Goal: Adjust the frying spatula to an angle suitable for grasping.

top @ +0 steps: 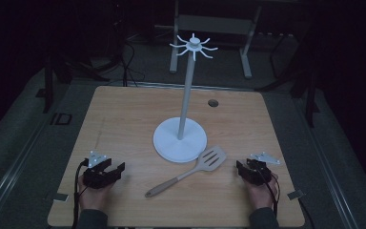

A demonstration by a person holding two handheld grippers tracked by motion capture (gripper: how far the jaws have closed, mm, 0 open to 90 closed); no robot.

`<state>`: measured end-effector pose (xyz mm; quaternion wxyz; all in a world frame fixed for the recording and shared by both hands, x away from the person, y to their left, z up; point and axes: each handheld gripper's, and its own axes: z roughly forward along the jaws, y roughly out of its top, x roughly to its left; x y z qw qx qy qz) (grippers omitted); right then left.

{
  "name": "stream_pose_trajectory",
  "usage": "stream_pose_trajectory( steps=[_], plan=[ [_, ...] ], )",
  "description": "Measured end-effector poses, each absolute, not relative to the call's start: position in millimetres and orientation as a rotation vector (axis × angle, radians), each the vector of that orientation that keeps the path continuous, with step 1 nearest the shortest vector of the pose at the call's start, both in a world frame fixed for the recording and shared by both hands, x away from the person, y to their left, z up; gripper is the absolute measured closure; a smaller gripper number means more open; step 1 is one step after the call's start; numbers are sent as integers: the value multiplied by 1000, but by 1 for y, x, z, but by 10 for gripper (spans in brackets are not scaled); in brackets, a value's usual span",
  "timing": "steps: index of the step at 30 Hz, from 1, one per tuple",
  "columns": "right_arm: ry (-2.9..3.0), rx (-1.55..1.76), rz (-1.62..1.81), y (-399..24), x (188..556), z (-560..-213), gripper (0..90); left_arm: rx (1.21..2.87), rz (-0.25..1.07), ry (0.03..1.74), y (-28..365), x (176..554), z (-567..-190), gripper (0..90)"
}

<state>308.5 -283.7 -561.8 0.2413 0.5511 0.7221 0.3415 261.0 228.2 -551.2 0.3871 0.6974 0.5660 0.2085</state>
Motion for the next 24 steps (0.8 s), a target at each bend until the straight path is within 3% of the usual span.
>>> stream_pose_trajectory(
  steps=[10,11,15,22,24],
  plan=[
    [2028,1315,978,-266,300,-540,527,1781,535,1437,227,260,-551,401],
    [2049,1268,982,-262,300,-535,603,1785,537,1434,227,260,-551,401],
    [2084,1207,995,-253,303,-525,713,1788,538,1428,226,260,-551,401],
    [2116,1185,1028,-236,317,-511,894,1793,537,1422,226,259,-551,401],
    [2132,1164,1021,-231,322,-508,900,1795,537,1419,225,259,-551,401]
  ],
)
